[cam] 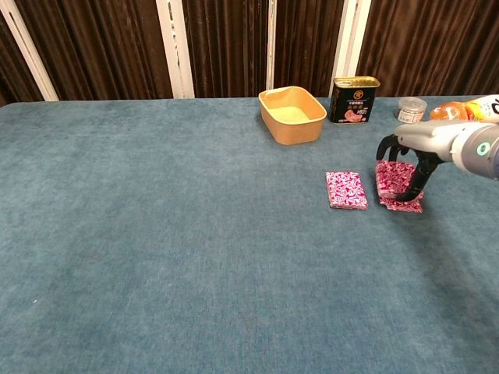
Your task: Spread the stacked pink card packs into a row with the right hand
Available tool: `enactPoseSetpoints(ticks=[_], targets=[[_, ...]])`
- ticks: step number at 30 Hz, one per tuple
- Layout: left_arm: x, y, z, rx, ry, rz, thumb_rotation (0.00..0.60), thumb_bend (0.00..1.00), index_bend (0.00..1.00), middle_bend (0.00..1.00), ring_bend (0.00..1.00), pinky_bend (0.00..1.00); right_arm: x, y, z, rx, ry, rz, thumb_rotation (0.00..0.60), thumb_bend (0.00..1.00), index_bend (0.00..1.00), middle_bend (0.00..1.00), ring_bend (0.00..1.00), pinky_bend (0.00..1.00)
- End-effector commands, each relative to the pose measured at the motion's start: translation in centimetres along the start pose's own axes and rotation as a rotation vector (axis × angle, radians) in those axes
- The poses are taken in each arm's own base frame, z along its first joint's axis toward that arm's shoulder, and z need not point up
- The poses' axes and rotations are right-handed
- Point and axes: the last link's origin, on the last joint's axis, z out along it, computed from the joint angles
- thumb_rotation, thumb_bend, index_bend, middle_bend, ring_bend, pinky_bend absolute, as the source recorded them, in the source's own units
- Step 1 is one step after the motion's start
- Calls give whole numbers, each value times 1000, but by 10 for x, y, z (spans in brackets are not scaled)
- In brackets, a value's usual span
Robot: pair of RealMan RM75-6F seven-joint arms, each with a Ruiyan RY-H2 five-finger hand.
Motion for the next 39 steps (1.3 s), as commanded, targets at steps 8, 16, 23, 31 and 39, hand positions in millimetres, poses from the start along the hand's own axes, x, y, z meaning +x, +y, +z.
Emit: enactPoseSetpoints(ticks=[8, 16, 23, 31, 39], targets=[[-1, 1, 0, 1, -1, 0, 600, 3, 0, 0, 0, 0, -1, 39, -19, -69, -8, 6, 600, 254, 418, 398, 190, 0], [-1, 2, 0, 6, 0, -1, 600, 3, 0, 0, 0, 0, -22, 59, -28, -106, -53, 17, 600, 254, 417, 399, 190, 0], [-1, 2, -1, 8, 3, 1, 600, 3, 0, 0, 0, 0, -31, 60, -31, -111, -74, 31, 600, 253, 57, 155, 43, 0], [0, 1, -1, 4, 8, 1, 600, 2, 0, 0, 0, 0, -30, 58, -40, -103, -93, -7, 600, 254, 0, 0, 0, 0], [1, 1, -2, 1, 17, 0, 600, 3, 0, 0, 0, 0, -23, 67, -60, -118, -66, -40, 600, 254, 0, 0, 0, 0]])
